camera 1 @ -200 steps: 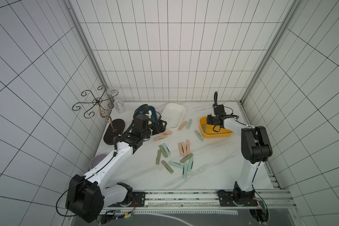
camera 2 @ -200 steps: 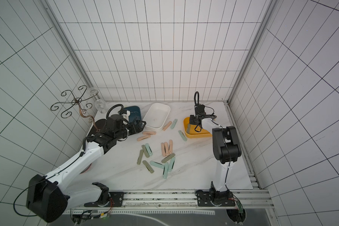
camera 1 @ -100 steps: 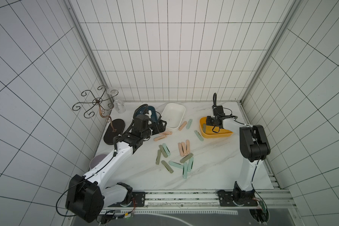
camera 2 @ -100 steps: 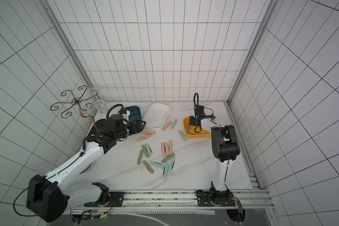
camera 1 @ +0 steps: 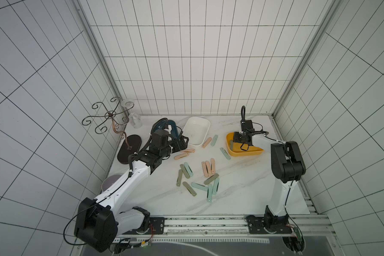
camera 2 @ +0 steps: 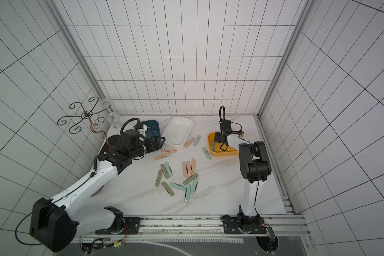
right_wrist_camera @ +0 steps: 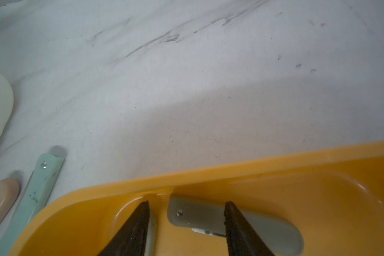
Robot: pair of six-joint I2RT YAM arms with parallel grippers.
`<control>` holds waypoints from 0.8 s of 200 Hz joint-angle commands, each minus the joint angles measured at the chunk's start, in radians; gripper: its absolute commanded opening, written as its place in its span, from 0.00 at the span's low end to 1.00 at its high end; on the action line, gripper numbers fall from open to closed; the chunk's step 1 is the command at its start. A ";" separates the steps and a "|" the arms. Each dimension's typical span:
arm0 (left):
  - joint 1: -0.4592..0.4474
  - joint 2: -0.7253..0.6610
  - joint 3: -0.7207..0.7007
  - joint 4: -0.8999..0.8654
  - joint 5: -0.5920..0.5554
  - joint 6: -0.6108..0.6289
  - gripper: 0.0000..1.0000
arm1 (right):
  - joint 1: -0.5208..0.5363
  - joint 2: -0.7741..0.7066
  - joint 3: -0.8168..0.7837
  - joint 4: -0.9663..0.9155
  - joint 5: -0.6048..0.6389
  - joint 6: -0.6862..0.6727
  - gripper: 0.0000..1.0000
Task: Place the fruit knives into the storage box by color
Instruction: Place the fruit knife in the storage box.
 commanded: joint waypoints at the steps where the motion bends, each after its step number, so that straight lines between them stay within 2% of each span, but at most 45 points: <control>1: -0.004 -0.016 0.003 0.016 -0.012 -0.012 0.97 | -0.007 -0.050 0.044 -0.009 0.017 -0.001 0.58; 42: -0.004 -0.018 0.002 0.019 -0.012 -0.012 0.97 | -0.043 0.009 0.092 -0.044 0.002 0.004 0.58; 111: -0.005 -0.010 0.004 0.023 -0.014 -0.007 0.97 | -0.107 0.049 0.102 -0.043 -0.062 0.027 0.70; 160: -0.006 -0.009 0.004 0.028 -0.010 -0.009 0.97 | -0.126 0.045 0.084 -0.043 -0.143 0.064 0.72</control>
